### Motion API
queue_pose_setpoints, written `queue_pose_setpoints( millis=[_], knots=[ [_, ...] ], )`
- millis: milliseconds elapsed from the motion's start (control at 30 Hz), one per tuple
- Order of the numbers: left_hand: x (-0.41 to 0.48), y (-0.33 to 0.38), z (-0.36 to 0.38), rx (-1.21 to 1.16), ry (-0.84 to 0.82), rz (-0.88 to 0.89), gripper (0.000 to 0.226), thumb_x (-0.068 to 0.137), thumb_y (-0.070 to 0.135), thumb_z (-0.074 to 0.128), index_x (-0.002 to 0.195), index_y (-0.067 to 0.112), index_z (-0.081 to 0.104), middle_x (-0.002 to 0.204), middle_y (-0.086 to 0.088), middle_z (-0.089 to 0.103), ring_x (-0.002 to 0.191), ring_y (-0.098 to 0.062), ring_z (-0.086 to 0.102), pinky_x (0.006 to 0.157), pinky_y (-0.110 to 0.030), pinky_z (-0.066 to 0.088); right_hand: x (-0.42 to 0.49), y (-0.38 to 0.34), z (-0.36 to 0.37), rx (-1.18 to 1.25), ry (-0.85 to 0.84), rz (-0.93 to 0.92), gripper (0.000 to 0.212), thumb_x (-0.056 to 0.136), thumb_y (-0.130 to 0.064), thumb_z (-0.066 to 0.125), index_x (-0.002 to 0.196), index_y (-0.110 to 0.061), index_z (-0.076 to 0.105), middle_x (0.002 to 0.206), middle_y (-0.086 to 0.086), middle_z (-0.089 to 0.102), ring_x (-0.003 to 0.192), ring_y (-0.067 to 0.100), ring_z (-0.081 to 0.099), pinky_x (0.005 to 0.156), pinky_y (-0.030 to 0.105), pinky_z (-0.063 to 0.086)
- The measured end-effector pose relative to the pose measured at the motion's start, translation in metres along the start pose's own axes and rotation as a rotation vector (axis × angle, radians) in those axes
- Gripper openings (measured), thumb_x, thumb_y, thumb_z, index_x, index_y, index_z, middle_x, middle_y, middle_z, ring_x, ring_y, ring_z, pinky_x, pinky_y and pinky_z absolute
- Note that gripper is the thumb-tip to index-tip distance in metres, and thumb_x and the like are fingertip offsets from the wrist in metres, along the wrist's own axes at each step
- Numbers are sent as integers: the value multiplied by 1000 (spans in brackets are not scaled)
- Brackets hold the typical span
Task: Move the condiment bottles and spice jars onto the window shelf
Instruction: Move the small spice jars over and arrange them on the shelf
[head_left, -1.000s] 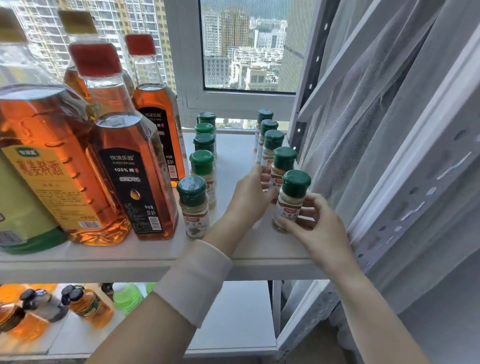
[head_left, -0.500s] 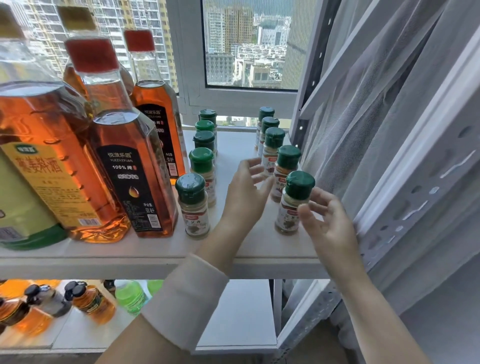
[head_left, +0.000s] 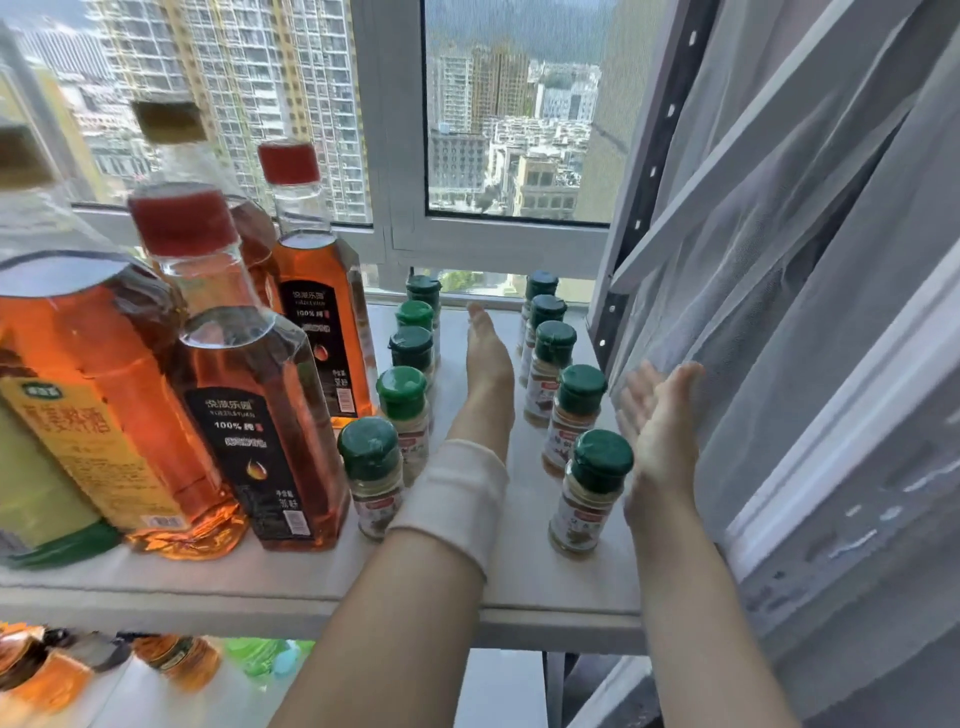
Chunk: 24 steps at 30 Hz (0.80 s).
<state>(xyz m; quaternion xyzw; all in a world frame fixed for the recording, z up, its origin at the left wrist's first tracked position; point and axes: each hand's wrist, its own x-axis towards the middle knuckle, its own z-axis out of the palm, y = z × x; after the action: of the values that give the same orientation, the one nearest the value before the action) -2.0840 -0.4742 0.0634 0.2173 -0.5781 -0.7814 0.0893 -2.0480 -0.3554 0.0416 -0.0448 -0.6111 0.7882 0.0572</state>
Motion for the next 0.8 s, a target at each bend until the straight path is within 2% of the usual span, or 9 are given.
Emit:
queue_pose_setpoints(
  millis=[133, 233, 300, 367, 400, 467, 600, 700, 800],
  knots=[
    [9, -4, 11, -30, -49, -34, 66, 94, 57, 11, 148, 19, 20, 154, -8, 22, 139, -30, 24, 111, -44, 21, 12, 3, 3, 2, 52, 59, 68, 95, -55, 10, 138, -13, 41, 144, 4, 44, 133, 17, 40, 113, 31, 27],
    [10, -9, 17, -40, -98, -32, 64, 95, 56, 12, 144, 18, 28, 146, -13, 37, 131, -32, 40, 103, -41, 33, 11, 6, 3, 26, 44, 90, 67, 96, -52, 9, 137, -12, 43, 143, 5, 45, 134, 18, 40, 113, 32, 27],
    [14, -13, 19, -76, -136, -26, 64, 95, 57, 13, 142, 18, 33, 139, -17, 46, 118, -32, 52, 91, -37, 40, 8, 8, 3, 52, 35, 98, 66, 96, -51, 9, 137, -11, 43, 143, 5, 45, 134, 18, 39, 114, 33, 26],
    [17, -15, 20, -96, -157, -1, 64, 94, 58, 14, 139, 19, 37, 134, -18, 51, 96, -25, 60, 83, -35, 42, 6, 10, 2, 65, 35, 97, 66, 96, -51, 10, 136, -12, 44, 143, 5, 45, 134, 18, 39, 114, 32, 25],
    [20, -16, 21, -102, -169, 16, 64, 93, 59, 14, 138, 20, 38, 132, -17, 53, 85, -20, 59, 82, -35, 44, 5, 10, 2, 72, 34, 98, 66, 96, -51, 10, 136, -12, 44, 143, 5, 46, 134, 17, 39, 114, 32, 25],
    [25, -20, 22, -110, -185, 34, 64, 92, 61, 15, 136, 22, 41, 125, -13, 57, 76, -16, 57, 84, -36, 45, 4, 10, 2, 79, 37, 103, 66, 96, -52, 10, 136, -11, 45, 142, 4, 47, 134, 16, 40, 114, 33, 26],
    [33, -25, 24, -119, -214, 47, 60, 94, 59, 15, 127, 22, 49, 99, -2, 59, 76, -15, 58, 84, -36, 46, 4, 9, 3, 92, 42, 103, 67, 96, -52, 10, 135, -11, 46, 140, 3, 48, 132, 15, 41, 114, 33, 27],
    [37, -25, 27, -142, -232, 40, 49, 96, 55, 16, 97, 27, 56, 80, 2, 63, 75, -16, 60, 76, -33, 48, 4, 10, 2, 119, 51, 112, 69, 95, -53, 9, 135, -10, 47, 140, 4, 49, 132, 16, 42, 113, 32, 28],
    [40, -26, 29, -139, -239, 43, 46, 96, 55, 17, 101, 28, 55, 79, 3, 62, 78, -17, 61, 82, -36, 48, 4, 10, 2, 124, 58, 114, 72, 95, -54, 7, 134, -10, 48, 138, 3, 51, 131, 15, 43, 113, 31, 28]
  ],
)
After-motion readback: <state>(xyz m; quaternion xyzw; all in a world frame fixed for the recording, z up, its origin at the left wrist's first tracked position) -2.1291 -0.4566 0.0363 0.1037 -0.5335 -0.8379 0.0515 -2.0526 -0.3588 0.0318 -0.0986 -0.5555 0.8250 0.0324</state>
